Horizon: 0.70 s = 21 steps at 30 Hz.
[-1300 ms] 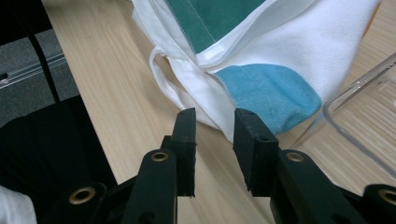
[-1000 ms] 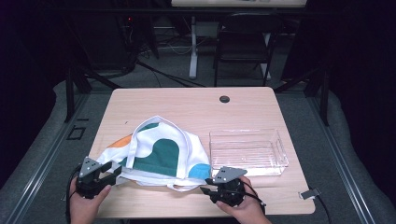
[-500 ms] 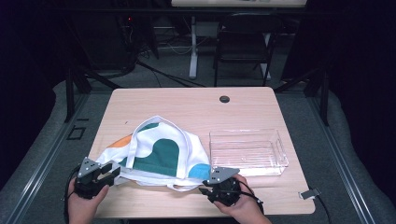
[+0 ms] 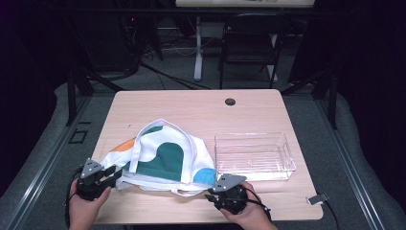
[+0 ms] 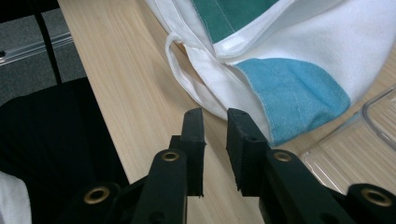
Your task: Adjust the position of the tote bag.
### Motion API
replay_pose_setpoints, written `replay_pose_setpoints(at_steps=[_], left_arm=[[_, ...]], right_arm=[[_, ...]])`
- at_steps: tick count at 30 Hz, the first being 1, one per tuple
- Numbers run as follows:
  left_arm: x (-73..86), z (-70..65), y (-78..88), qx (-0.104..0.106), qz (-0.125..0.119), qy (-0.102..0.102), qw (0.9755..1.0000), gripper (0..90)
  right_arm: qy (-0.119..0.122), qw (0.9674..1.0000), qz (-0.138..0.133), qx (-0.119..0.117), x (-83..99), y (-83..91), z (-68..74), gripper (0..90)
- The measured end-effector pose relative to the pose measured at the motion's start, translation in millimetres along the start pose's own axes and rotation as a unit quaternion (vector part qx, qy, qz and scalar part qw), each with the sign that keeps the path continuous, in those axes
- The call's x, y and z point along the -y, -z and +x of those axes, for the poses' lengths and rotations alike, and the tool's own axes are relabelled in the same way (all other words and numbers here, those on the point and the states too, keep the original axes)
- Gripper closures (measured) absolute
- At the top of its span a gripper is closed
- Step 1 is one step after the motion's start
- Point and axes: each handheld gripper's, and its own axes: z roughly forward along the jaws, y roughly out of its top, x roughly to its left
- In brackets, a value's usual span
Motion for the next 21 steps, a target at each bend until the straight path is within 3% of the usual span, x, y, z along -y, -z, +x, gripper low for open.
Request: replay_pose_setpoints(at_steps=[3, 9, 21], left_arm=[[-4.6, 2.1, -0.5, 0.011, 0.004, 0.002, 0.9999, 66.3], [-16.6, -6.1, -3.6, 0.036, 0.030, -0.030, 0.9985, 66.1], [-38.5, -15.7, -20.1, 0.065, 0.063, -0.035, 0.9953, 61.2]], right_arm=[[0.004, 1.0000, 0.006, -0.001, 1.2, -0.1, 0.7, 78.5], [0.006, 0.9999, 0.007, -0.006, 1.2, -1.2, 1.2, 78.5], [0.011, 0.9997, 0.016, -0.017, 1.1, -1.4, -0.9, 77.5]])
